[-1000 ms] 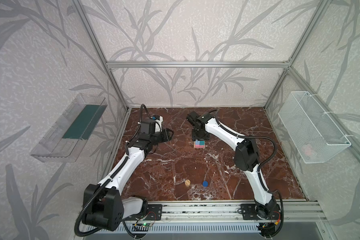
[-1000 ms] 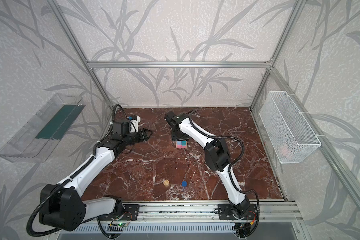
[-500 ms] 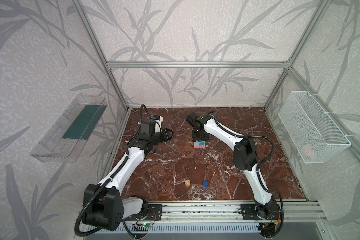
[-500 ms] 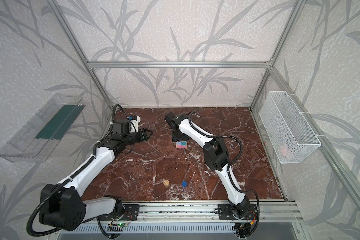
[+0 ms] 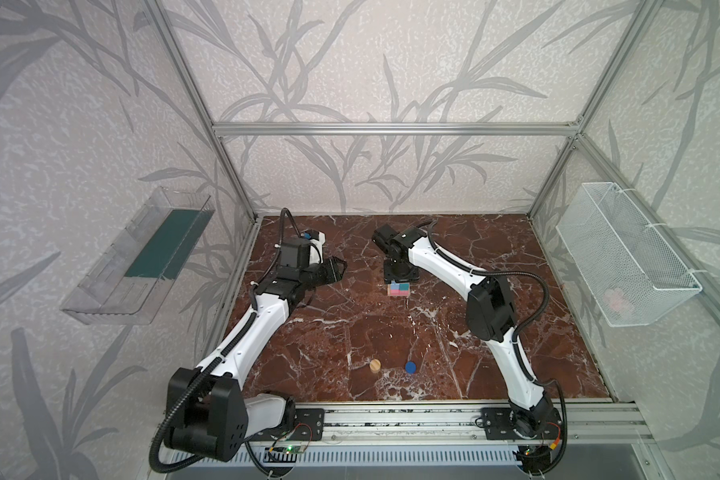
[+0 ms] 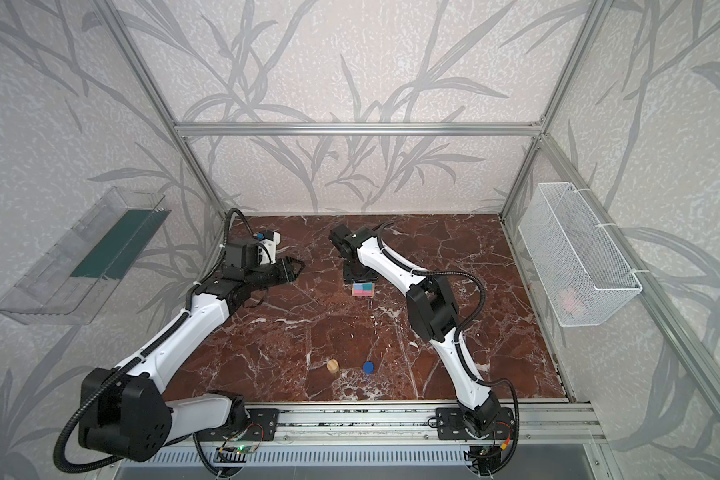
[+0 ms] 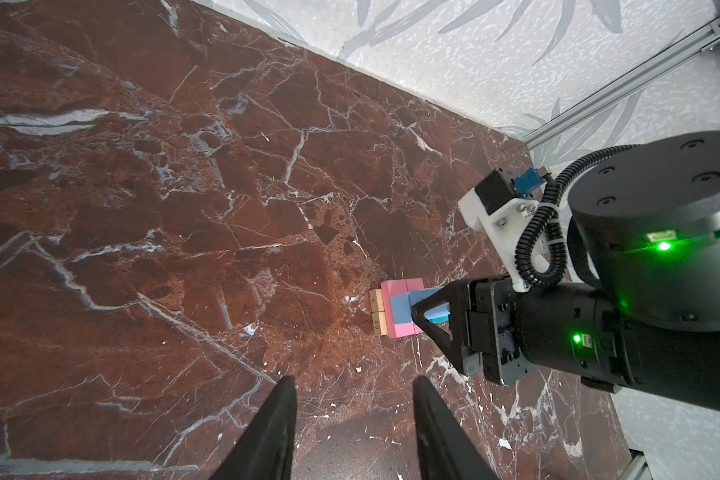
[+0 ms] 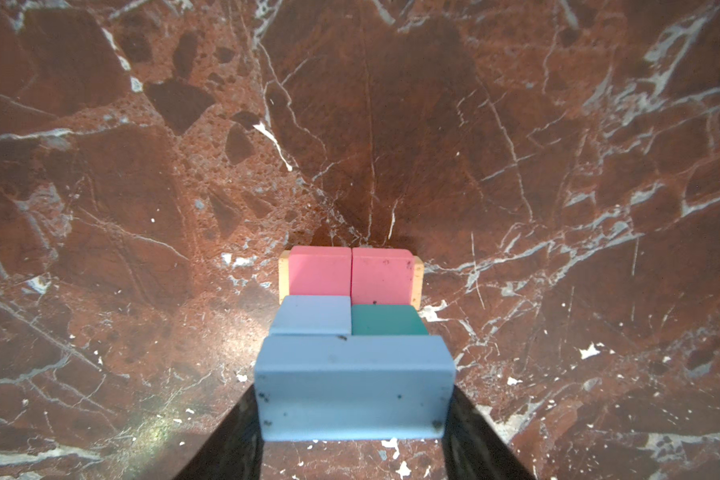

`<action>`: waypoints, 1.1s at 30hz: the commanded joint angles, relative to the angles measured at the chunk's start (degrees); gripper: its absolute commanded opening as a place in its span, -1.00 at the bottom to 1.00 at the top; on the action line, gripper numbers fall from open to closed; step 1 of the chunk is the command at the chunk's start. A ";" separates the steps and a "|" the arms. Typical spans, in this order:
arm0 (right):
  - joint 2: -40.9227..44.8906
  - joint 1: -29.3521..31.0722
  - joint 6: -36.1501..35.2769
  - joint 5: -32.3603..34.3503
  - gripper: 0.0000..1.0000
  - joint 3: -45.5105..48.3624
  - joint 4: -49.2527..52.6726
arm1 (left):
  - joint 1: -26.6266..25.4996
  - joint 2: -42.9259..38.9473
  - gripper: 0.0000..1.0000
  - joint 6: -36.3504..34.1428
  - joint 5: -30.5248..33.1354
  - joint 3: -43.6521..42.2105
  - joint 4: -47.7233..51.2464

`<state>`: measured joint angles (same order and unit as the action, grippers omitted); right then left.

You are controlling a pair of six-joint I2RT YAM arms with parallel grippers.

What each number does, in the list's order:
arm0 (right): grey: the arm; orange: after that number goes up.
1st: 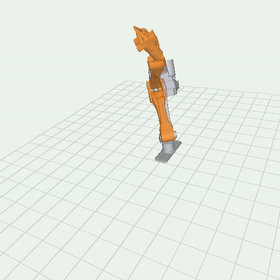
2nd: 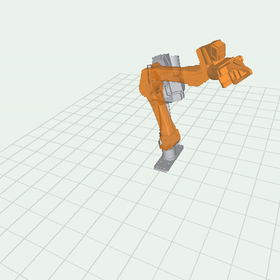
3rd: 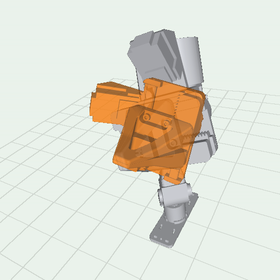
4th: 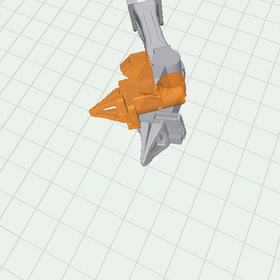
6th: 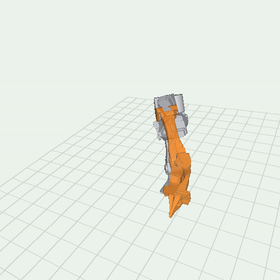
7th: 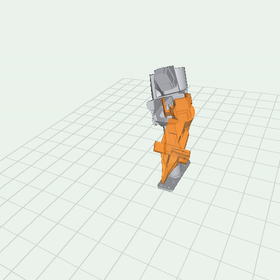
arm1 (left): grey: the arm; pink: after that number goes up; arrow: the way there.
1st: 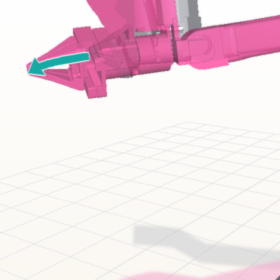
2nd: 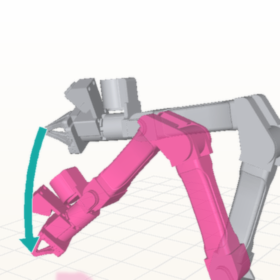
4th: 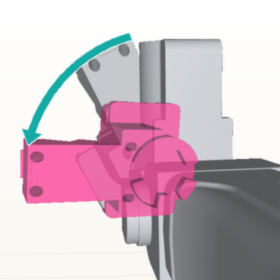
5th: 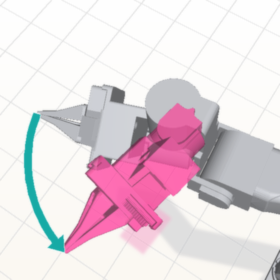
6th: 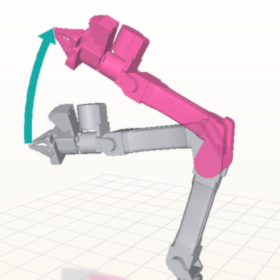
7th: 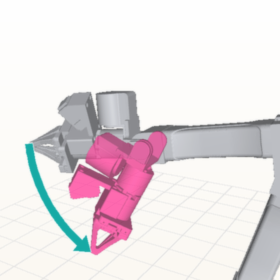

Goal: Build the wood block tower
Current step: 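Hold the light-blue block with the right gripper above the light-blue and teal cubes, then lower the light-blue block onto the cubes and open the right gripper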

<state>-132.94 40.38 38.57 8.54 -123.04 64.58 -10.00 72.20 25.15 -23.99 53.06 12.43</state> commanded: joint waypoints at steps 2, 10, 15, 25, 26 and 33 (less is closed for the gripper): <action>-0.59 -0.17 0.81 0.34 0.22 -1.59 1.50 | 0.35 0.05 -0.10 -0.37 -0.80 -0.52 0.23; -0.65 -0.15 0.83 0.26 0.33 -1.84 1.30 | 0.45 -0.18 -0.10 -0.45 -0.80 -0.59 0.43; -0.61 -0.21 0.90 0.43 0.36 -1.76 1.52 | 0.51 -0.22 -0.10 -0.39 -0.84 -0.59 0.50; -0.39 -0.17 1.16 0.43 0.40 -1.85 1.55 | 0.63 -0.40 -0.10 -0.36 -0.97 -0.72 0.49; -0.39 -0.21 1.16 0.34 0.40 -1.84 1.52 | 0.68 -0.38 -0.10 -0.36 -0.97 -0.69 0.49; 0.10 -0.10 1.16 0.61 0.34 -1.76 1.61 | 0.68 -0.44 -0.10 -0.27 -1.06 -0.72 0.52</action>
<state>-132.94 40.38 39.24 8.54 -123.07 64.58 -9.63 72.20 25.19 -24.21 53.06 12.45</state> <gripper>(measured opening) 0.675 0.451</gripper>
